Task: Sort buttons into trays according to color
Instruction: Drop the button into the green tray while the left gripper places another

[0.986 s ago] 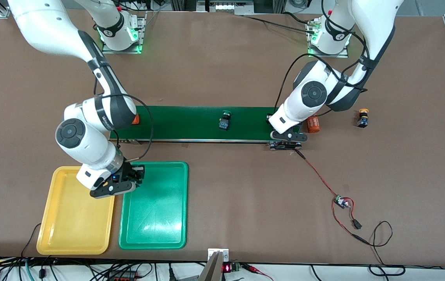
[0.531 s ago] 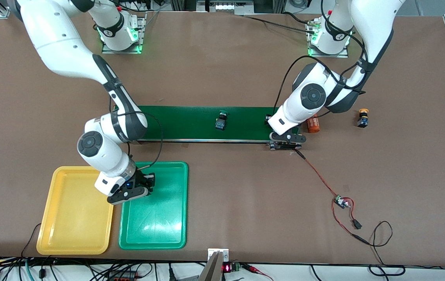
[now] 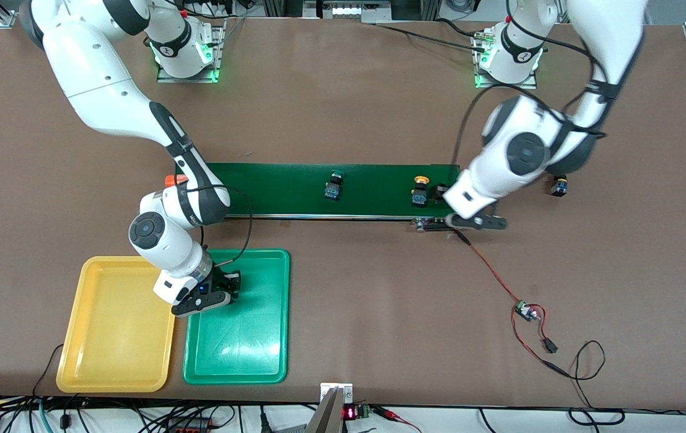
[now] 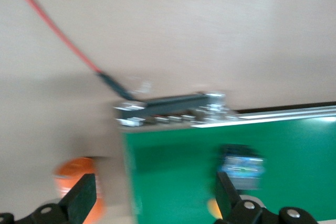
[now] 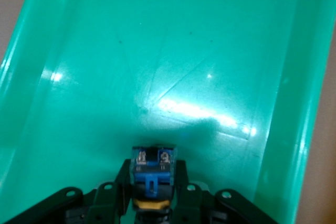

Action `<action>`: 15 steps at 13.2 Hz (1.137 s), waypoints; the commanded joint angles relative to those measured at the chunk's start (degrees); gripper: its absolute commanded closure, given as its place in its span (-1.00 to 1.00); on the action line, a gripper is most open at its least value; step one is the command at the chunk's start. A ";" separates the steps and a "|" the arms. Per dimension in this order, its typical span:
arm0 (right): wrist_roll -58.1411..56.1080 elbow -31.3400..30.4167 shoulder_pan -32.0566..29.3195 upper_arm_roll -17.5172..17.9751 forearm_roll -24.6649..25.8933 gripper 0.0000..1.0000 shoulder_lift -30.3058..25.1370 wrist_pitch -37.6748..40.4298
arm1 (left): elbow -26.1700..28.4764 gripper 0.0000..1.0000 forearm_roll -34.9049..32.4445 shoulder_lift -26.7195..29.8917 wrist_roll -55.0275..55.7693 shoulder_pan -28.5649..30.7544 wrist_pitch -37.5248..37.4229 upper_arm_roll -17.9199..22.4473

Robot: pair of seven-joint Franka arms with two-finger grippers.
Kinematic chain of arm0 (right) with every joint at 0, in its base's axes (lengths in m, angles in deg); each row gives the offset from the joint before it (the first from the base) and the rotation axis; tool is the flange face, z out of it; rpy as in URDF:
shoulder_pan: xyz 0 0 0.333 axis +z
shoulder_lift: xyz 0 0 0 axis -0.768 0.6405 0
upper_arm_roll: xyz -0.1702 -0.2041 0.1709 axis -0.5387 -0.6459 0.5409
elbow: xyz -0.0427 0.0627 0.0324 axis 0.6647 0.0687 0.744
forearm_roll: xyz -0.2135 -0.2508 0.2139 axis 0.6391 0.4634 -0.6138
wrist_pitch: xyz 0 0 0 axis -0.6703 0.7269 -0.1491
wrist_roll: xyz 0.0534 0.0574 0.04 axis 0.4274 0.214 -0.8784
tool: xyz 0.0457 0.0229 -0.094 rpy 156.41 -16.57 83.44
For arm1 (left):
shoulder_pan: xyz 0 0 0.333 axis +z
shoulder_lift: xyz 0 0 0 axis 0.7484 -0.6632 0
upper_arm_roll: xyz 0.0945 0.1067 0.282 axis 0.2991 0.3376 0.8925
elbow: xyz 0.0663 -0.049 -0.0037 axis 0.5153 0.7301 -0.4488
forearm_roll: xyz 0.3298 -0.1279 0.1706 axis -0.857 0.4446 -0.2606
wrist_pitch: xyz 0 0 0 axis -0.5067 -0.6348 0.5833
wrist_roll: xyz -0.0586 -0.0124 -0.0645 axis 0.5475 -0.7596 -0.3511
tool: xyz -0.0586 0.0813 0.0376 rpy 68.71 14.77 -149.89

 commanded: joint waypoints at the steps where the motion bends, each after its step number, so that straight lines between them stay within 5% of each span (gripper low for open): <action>1: -0.84 1.45 -0.26 0.70 0.42 -0.54 0.97 -0.67 | 0.26 -1.00 0.87 0.19 -11.09 6.68 -3.28 0.23; 3: -0.93 1.45 -0.60 0.79 0.51 -0.63 0.18 -0.23 | 1.39 -1.00 0.69 0.19 -15.07 9.06 -5.65 0.93; 5: -0.58 0.92 -0.69 0.88 0.16 -1.00 -1.83 3.17 | 3.50 -1.00 0.60 0.28 -16.05 10.65 -5.84 1.11; 10: 9.51 -1.61 0.18 1.23 0.16 -1.00 -10.88 22.08 | 7.20 -1.00 0.60 0.46 -13.24 10.57 -4.96 1.02; 15: 15.50 -21.62 1.77 1.32 0.07 -1.00 -26.33 22.27 | 10.72 -1.00 0.60 -0.68 -12.01 10.04 1.36 1.02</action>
